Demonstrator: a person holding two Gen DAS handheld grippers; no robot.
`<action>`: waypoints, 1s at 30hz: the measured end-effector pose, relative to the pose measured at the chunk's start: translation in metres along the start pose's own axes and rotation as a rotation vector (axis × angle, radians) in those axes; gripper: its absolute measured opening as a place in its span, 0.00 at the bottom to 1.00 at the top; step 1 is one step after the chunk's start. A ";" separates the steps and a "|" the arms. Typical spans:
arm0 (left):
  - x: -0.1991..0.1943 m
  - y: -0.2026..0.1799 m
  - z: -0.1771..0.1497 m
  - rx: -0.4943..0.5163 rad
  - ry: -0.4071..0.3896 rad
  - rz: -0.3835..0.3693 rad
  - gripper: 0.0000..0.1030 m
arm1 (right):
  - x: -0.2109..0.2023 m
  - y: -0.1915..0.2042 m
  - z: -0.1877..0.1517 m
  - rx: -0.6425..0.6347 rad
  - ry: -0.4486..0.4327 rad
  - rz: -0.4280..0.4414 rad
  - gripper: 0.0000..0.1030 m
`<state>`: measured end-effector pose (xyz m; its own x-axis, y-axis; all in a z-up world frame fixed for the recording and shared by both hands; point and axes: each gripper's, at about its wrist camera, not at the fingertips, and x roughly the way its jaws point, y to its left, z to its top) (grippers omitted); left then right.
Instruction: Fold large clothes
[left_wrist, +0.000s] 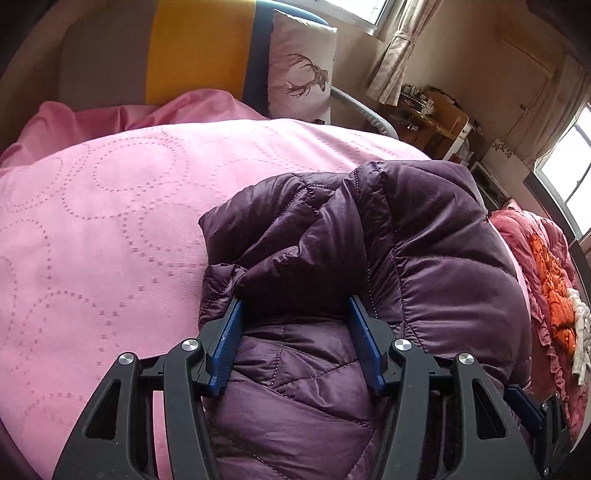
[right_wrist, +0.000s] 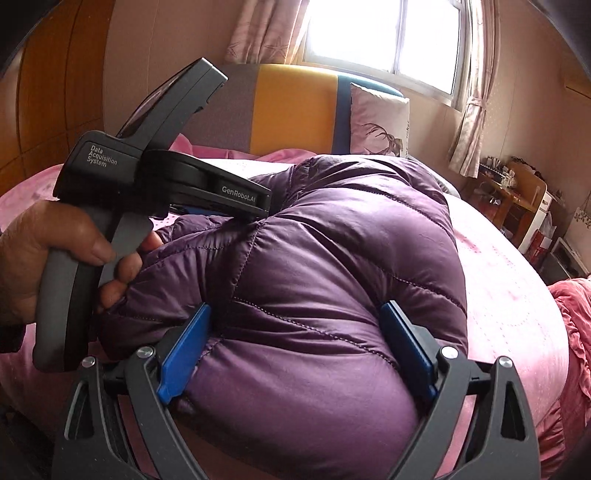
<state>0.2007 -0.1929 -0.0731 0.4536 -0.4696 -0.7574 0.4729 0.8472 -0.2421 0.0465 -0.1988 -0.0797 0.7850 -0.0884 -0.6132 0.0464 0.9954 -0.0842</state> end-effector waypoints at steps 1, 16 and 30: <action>-0.004 -0.004 0.000 0.014 -0.007 0.022 0.55 | -0.002 0.000 0.002 0.004 0.010 0.002 0.89; -0.092 -0.013 -0.029 0.021 -0.165 0.152 0.78 | -0.071 -0.020 0.014 0.158 0.001 0.059 0.98; -0.143 -0.009 -0.063 -0.014 -0.238 0.218 0.78 | -0.106 -0.025 0.040 0.354 -0.060 -0.117 0.98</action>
<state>0.0840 -0.1183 -0.0010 0.7081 -0.3200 -0.6294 0.3351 0.9369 -0.0993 -0.0135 -0.2127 0.0190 0.7963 -0.2104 -0.5671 0.3400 0.9311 0.1319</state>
